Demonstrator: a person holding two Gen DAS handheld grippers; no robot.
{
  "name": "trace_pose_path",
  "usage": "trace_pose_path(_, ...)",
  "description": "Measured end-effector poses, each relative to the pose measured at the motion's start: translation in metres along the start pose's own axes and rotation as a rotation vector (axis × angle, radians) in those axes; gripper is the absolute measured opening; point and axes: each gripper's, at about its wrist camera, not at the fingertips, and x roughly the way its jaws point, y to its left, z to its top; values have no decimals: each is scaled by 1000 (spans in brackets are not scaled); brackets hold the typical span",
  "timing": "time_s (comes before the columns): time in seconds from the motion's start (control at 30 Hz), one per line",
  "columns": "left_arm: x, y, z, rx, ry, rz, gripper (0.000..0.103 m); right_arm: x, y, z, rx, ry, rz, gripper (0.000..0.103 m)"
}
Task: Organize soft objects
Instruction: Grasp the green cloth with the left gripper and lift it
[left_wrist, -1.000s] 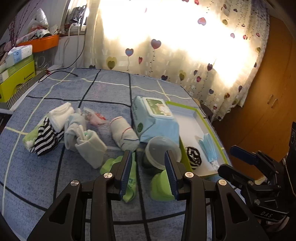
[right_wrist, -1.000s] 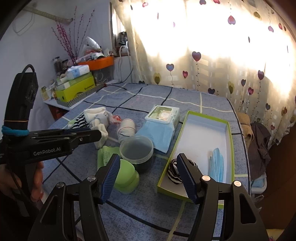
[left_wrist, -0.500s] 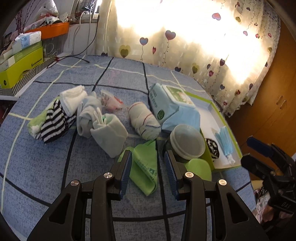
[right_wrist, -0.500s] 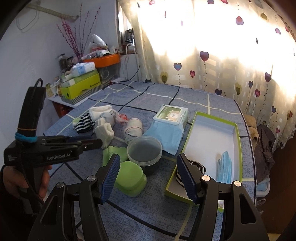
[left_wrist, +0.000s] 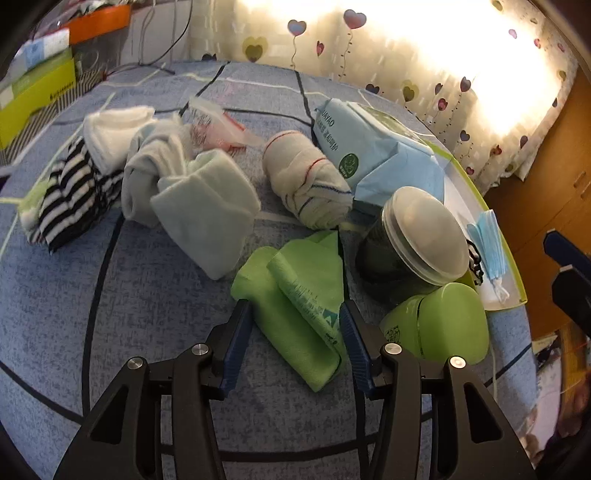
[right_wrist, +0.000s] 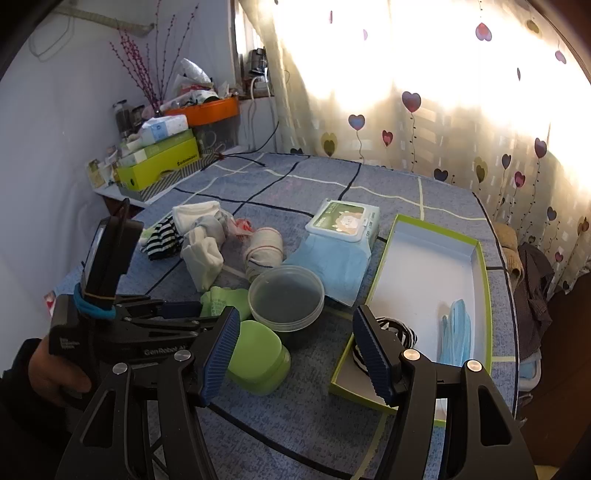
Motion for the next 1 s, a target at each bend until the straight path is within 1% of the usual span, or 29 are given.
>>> trace_pose_path(0.23, 4, -15, -4, 79, -22, 89, 52, 4, -1, 2, -1, 0, 7, 64)
trace_pose_path(0.27, 4, -16, -5, 85, -29, 109, 46, 4, -1, 3, -1, 0, 7, 64)
trace_pose_path(0.3, 3, -15, -5, 87, -32, 126, 37, 3, -1, 3, -2, -2, 8, 64)
trace_pose_path(0.33, 2, -14, -5, 86, -34, 124, 33, 3, -1, 2, -3, -5, 9, 64)
trace_pose_path(0.4, 1, -11, -4, 77, -34, 114, 13, 2, -1, 2, 0, -7, 9, 64)
trace_pose_path(0.43, 0, -10, -4, 74, -33, 103, 12, 2, -1, 2, 1, -9, 8, 64)
trace_pose_path(0.57, -7, -4, -6, 44, -40, 70, 9, -2, 1, 1, 2, -18, 10, 64)
trace_pose_path(0.73, -31, 2, -9, 28, -86, 20, 9, -6, 3, 2, -2, -24, 10, 64)
trace_pose_path(1.0, -67, 21, -8, -16, -171, 2, 9, -4, 20, 9, -34, -23, 31, 64)
